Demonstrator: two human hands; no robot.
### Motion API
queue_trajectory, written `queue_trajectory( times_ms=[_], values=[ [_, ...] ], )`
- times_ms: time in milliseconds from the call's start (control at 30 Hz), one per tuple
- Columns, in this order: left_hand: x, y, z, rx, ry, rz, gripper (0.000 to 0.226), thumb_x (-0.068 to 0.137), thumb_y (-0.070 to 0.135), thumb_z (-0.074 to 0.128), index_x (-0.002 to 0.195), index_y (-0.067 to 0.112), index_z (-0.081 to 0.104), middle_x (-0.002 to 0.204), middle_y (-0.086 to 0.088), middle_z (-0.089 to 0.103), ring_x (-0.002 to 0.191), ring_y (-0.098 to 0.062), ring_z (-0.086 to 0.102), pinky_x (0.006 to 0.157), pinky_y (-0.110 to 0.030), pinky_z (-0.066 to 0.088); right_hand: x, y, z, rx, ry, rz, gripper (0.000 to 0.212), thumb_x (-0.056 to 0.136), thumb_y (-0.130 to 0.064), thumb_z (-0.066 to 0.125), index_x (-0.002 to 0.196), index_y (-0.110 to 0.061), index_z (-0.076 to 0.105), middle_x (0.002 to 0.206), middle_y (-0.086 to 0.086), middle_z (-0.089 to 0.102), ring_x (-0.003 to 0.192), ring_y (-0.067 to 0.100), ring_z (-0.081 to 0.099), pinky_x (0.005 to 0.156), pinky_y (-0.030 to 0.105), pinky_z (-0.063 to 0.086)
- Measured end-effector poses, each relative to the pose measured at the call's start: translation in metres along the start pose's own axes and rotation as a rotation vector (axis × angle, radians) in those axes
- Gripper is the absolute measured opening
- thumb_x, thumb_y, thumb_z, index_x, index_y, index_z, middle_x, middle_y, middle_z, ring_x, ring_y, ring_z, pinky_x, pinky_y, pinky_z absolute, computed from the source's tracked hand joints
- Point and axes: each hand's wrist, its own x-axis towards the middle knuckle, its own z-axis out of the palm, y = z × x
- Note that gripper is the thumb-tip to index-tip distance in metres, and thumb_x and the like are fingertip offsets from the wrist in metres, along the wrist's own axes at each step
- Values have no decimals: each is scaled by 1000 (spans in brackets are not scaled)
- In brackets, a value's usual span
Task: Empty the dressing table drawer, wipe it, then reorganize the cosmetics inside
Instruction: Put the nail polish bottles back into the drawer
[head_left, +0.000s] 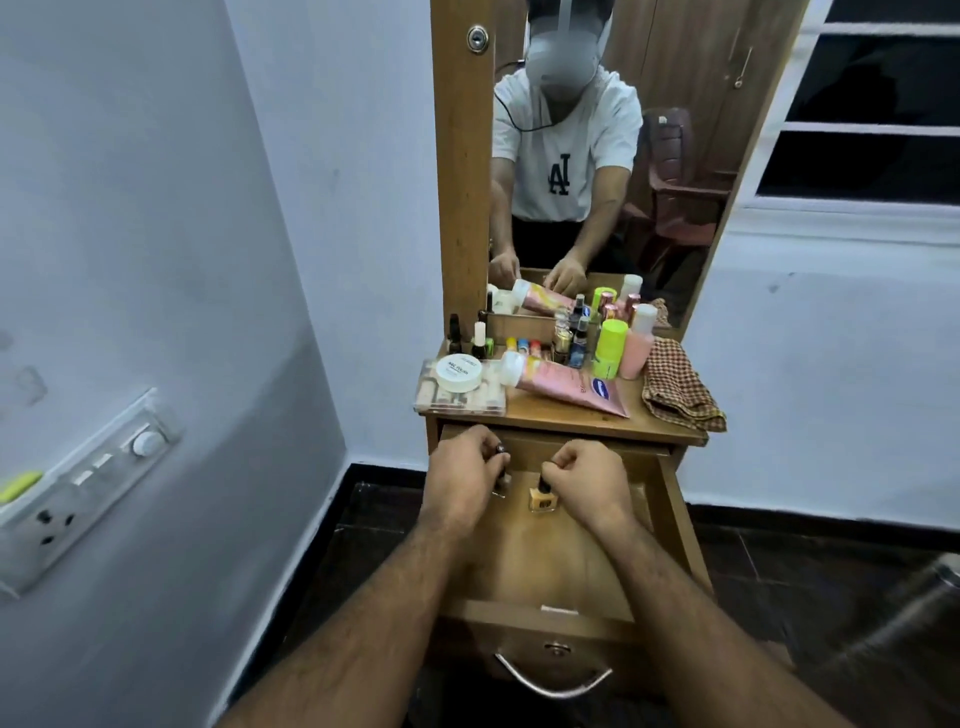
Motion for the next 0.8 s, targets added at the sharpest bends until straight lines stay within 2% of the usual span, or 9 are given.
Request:
queue_trajectory(
  times_ms=[133, 267, 333, 433, 500, 567, 633, 733, 800],
  values=[
    [-1, -15, 17, 72, -40, -47, 15, 89, 24, 67, 78, 29, 59, 61, 11, 69, 60, -4, 68, 71, -36, 59, -8, 15, 22, 21, 12, 12, 11, 77, -25, 68, 68, -18, 68, 66, -8, 66, 70, 12, 63, 65, 27, 51],
    [-2, -15, 20, 119, -37, -95, 4, 92, 23, 66, 88, 23, 64, 72, 6, 71, 70, -6, 68, 72, -29, 56, -4, 17, 30, 12, 21, -5, 15, 82, -27, 67, 68, -22, 63, 68, -8, 63, 72, 14, 61, 63, 24, 42],
    [-2, -16, 21, 108, -32, -114, 3, 93, 22, 65, 94, 19, 66, 76, 5, 72, 72, -5, 67, 68, -23, 53, -2, 20, 32, 15, 21, -9, 15, 82, -31, 68, 70, -24, 62, 70, -8, 65, 75, 14, 63, 64, 24, 43],
    [-3, -19, 22, 167, -51, -107, 11, 91, 22, 68, 101, 18, 67, 90, 4, 73, 86, -10, 66, 73, -24, 49, -2, 28, 35, 39, -5, -2, 15, 82, -40, 70, 83, -25, 67, 81, -10, 69, 84, 13, 65, 73, 28, 53],
    [-3, -21, 22, 238, -76, -101, 18, 90, 22, 69, 108, 17, 68, 102, -1, 72, 97, -17, 64, 78, -25, 47, -2, 34, 35, 42, -42, 5, 28, 78, -44, 75, 97, -25, 68, 90, -10, 70, 90, 12, 64, 78, 31, 54],
    [-2, -21, 21, 285, -93, -91, 23, 90, 20, 69, 112, 13, 69, 109, -5, 71, 103, -22, 64, 85, -27, 48, -2, 38, 33, 26, -86, 29, 41, 73, -43, 82, 107, -25, 68, 99, -7, 71, 97, 14, 64, 81, 32, 53],
    [-4, -23, 22, 322, -91, -111, 22, 91, 18, 68, 112, 13, 70, 110, -6, 70, 105, -23, 64, 89, -29, 49, -1, 41, 33, 3, -147, 79, 45, 72, -35, 85, 112, -23, 67, 105, -5, 70, 101, 15, 64, 85, 31, 52],
    [-7, -25, 26, 327, -75, -165, 12, 91, 23, 66, 101, 19, 72, 103, -1, 70, 92, -18, 64, 84, -31, 55, 2, 40, 36, -21, -176, 122, 29, 76, -17, 82, 102, -20, 72, 102, -2, 71, 100, 17, 65, 87, 31, 53],
    [-8, -24, 31, 342, -89, -190, 16, 88, 30, 69, 97, 16, 72, 98, -3, 72, 88, -20, 66, 80, -34, 57, 6, 37, 39, -50, -178, 90, 13, 76, -11, 78, 81, -20, 70, 89, -1, 71, 89, 19, 65, 76, 28, 51]
  ],
)
